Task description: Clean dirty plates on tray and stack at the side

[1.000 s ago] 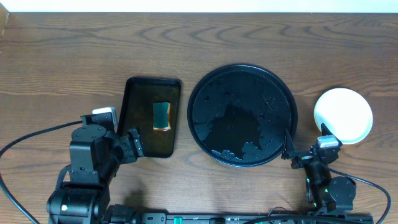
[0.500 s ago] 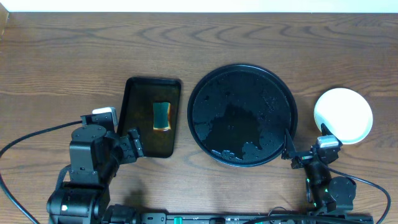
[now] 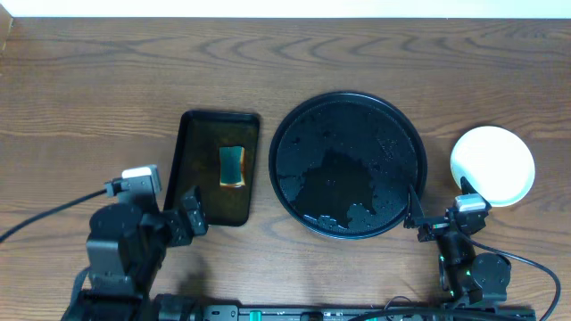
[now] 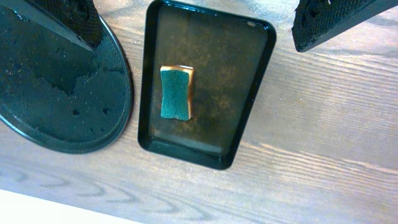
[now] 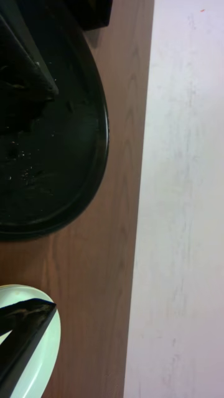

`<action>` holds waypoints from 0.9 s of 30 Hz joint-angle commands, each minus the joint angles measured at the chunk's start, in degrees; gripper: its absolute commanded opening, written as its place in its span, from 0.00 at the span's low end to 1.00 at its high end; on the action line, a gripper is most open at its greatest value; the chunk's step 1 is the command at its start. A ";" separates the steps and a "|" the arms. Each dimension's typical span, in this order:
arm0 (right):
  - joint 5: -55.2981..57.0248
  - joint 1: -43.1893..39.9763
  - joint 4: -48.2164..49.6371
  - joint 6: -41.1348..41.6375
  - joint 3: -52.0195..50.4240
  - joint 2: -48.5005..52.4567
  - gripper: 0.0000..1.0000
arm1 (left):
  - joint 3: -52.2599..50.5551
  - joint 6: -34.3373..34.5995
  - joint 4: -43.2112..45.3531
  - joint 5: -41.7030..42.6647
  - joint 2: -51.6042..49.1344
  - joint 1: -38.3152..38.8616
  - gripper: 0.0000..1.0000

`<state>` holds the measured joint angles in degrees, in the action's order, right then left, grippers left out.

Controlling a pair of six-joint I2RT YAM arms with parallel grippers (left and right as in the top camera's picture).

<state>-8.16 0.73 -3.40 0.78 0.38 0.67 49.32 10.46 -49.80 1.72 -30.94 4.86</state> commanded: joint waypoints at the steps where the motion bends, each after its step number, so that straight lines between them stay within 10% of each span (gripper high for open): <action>1: -0.68 0.44 -0.17 -0.63 -0.07 -0.39 0.99 | -2.62 -1.01 -0.42 -1.36 4.68 -1.81 0.97; 27: -0.68 0.44 -0.17 -0.63 -0.07 -0.37 0.99 | -42.71 -1.46 44.57 -0.90 30.84 -6.19 0.97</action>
<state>-8.19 0.73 -3.38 0.78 0.38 0.67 9.04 10.39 -9.82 1.28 -0.99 -1.04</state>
